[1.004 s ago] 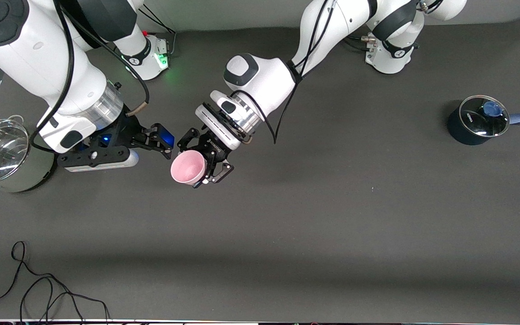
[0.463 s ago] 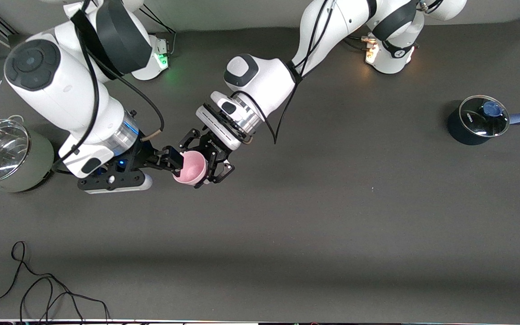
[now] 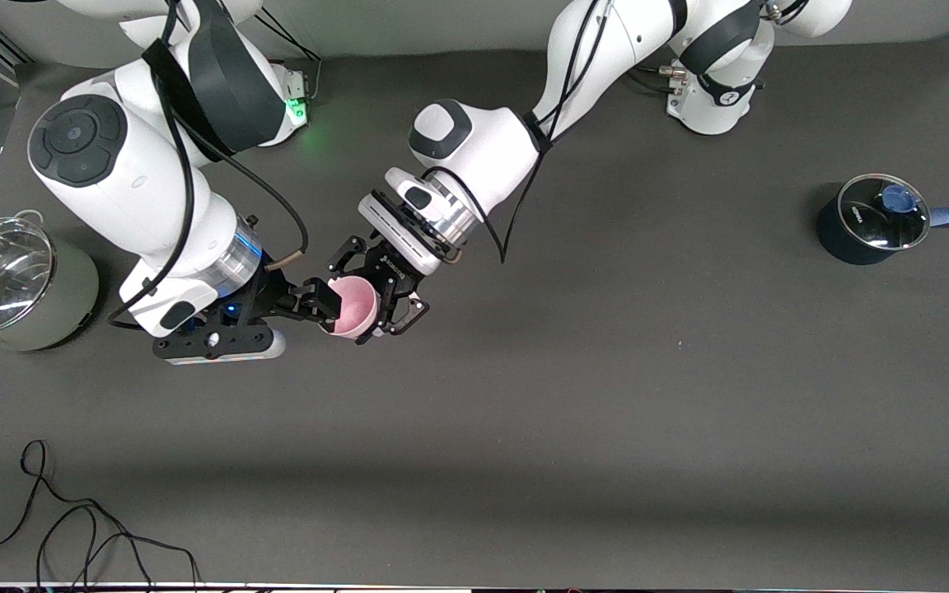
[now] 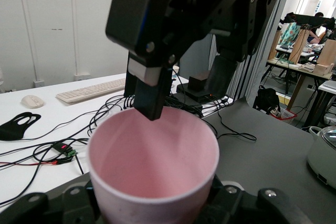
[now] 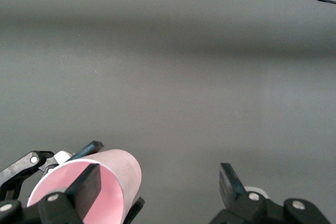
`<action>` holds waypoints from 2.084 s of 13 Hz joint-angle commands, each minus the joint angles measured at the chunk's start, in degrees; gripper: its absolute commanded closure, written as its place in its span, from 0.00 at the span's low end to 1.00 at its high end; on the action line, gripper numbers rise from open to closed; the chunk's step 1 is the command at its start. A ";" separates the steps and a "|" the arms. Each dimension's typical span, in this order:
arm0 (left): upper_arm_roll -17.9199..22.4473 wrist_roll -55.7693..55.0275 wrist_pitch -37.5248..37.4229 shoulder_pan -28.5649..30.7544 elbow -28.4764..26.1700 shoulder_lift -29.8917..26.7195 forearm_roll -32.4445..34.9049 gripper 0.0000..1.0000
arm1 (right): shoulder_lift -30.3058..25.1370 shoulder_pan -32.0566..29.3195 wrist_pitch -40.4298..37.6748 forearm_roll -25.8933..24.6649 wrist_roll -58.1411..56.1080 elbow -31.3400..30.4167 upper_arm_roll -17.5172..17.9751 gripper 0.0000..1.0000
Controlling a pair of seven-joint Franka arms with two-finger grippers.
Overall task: Transfer pink cup from left to right arm
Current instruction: 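Reach the open right gripper toward the cup held by the left gripper, then close the right gripper on the pink cup's rim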
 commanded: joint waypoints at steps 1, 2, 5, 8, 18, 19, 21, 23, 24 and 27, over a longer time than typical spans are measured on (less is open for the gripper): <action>0.85 -1.01 2.43 -0.97 -0.94 -0.51 0.38 1.00 | 0.78 0.14 0.12 0.11 1.51 0.34 -0.26 0.00; 0.85 -0.93 2.61 -0.97 -0.85 -0.51 0.38 1.00 | 0.78 0.14 0.12 0.89 1.52 -0.18 -0.26 0.00; 0.85 -0.84 2.52 -0.89 -0.85 -0.59 0.47 1.00 | 0.60 0.14 0.12 3.00 2.13 -0.54 -0.35 0.00; 0.85 -0.84 2.52 -0.88 -0.41 -0.59 0.47 1.00 | 0.43 0.14 0.11 5.03 3.89 -1.50 -0.53 0.00; 0.84 -0.93 2.44 -0.97 1.88 -0.60 0.65 1.00 | -0.28 -0.21 0.12 5.21 3.89 -0.80 -0.97 0.70; 0.76 -0.93 2.44 -0.97 1.88 -0.59 0.65 1.00 | -0.36 -0.21 0.12 5.12 3.71 -0.80 -0.97 0.73; 0.76 -0.93 2.44 -0.97 1.88 -0.59 0.65 1.00 | -0.63 -0.21 0.12 5.21 3.45 -0.72 -0.97 0.84; 0.84 -0.84 2.44 -0.89 1.79 -0.59 0.65 1.00 | -0.63 -0.21 0.12 5.21 3.36 0.07 -0.97 0.98; 0.85 -0.84 2.44 -0.88 1.70 -0.59 0.65 1.00 | -0.63 -0.21 0.12 5.21 3.54 0.16 -0.97 1.00; 0.85 -0.84 2.44 -0.80 1.79 -0.68 0.65 1.00 | -0.72 -0.21 0.12 5.90 3.89 0.16 -0.97 1.00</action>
